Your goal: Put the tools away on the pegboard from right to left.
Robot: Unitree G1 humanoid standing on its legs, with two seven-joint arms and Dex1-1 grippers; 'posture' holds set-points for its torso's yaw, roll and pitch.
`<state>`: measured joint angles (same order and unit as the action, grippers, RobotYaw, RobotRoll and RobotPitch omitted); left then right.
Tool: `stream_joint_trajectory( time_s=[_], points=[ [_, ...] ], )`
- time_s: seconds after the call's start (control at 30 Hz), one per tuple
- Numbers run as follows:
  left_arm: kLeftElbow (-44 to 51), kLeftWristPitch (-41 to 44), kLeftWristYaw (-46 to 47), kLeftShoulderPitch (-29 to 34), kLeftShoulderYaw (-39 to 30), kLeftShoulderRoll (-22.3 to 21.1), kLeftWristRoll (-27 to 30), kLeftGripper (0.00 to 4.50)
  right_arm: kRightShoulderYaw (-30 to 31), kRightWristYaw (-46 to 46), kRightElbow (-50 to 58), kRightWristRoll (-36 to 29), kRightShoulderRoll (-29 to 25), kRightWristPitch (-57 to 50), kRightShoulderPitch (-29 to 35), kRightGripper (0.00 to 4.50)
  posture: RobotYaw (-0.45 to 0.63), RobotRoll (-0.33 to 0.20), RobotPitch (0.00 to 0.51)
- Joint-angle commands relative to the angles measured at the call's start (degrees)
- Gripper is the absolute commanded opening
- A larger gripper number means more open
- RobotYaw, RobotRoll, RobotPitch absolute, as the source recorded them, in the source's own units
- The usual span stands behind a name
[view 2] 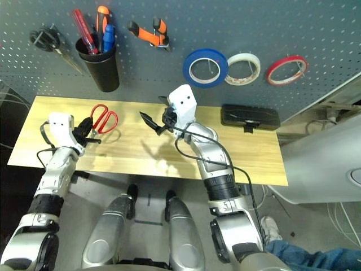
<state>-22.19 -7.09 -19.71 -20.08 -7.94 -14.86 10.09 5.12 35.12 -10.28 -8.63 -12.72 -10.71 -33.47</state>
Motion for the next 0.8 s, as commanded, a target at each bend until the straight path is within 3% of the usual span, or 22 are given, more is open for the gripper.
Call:
stream_joint_trajectory(
  time_s=[0.03,0.43,0.8],
  points=[
    [2.24,-1.49,-4.35,2.54,0.16,-0.52,2.14,0.02,0.07,1.24,2.62,-1.75,0.27,-0.5,-0.11,4.5,0.04,0.0,0.303],
    [8.11,-3.55,-9.7,1.11,-3.42,-2.66,8.23,0.02,-0.23,1.52,6.5,-4.58,0.95,-1.6,-1.33,4.5,0.03,0.0,0.297],
    [8.82,-4.73,-4.3,-8.53,-8.67,-2.05,11.51,0.02,-0.6,0.8,6.48,-5.3,1.87,-0.63,-3.28,4.5,0.04,0.0,0.296]
  ],
)
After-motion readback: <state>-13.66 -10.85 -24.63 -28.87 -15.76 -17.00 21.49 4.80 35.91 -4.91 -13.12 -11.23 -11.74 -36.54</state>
